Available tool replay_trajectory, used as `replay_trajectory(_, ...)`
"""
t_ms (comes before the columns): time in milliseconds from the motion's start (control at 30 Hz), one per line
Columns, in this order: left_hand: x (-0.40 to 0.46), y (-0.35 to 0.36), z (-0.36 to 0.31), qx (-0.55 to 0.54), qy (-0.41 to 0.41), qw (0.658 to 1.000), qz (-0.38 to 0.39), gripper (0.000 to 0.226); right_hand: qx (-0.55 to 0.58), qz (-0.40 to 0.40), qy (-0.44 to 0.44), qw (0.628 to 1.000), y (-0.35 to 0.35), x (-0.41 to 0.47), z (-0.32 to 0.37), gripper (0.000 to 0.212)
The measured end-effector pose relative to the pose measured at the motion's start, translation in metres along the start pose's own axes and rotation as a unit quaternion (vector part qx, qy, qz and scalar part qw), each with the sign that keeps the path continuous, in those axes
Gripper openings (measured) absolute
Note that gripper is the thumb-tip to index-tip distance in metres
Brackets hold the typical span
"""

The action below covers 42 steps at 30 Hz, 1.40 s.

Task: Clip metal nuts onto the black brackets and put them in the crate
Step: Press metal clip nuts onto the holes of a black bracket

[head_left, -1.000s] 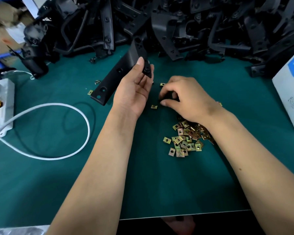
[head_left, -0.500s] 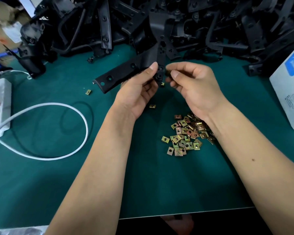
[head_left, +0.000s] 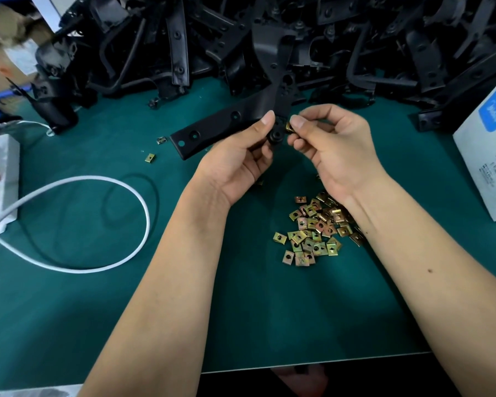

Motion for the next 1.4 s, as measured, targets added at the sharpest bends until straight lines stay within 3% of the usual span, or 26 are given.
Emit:
replay_trajectory(233,0.000,0.000,0.001,0.009,0.005,1.000,-0.012,0.005,-0.076,0.017,-0.029,0.997,-0.003,0.003,0.005,0.015)
replay_trajectory(467,0.001,0.000,0.003,0.021,0.009,1.000,-0.019,0.010,-0.076,-0.004,-0.054,0.996,-0.005,0.002,0.007,0.020)
replay_trajectory(633,0.001,0.000,0.002,-0.018,0.021,0.999,-0.018,0.022,-0.055,0.007,-0.019,0.998,0.001,-0.001,0.002,0.010)
replay_trajectory(767,0.002,-0.003,-0.001,-0.025,0.030,0.999,-0.028,0.015,-0.112,0.034,-0.013,0.993,0.006,-0.003,-0.001,0.021)
replay_trajectory(867,0.002,-0.006,-0.002,-0.019,0.033,0.999,-0.037,0.019,-0.102,0.055,0.001,0.993,0.005,-0.002,0.000,0.014)
replay_trajectory(933,0.002,-0.007,-0.003,-0.017,0.026,0.999,-0.041,0.009,-0.103,0.056,0.010,0.993,0.005,-0.001,-0.002,0.011)
replay_trajectory(1233,-0.002,-0.003,-0.001,0.041,0.029,0.998,-0.043,0.009,-0.068,0.064,0.057,0.994,0.004,-0.003,-0.009,0.012)
replay_trajectory(1400,-0.001,-0.012,-0.010,0.048,0.066,0.995,-0.057,0.012,-0.113,0.072,0.021,0.991,0.012,-0.004,-0.010,0.015)
Point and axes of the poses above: each hand's wrist, its own x-axis towards the middle knuckle, its own y-axis out of the palm, z = x × y, the point moved 6 cm from there along x, towards the middle knuckle, and after that the axes turned 4 degrees about -z, right-handed, at the moved point
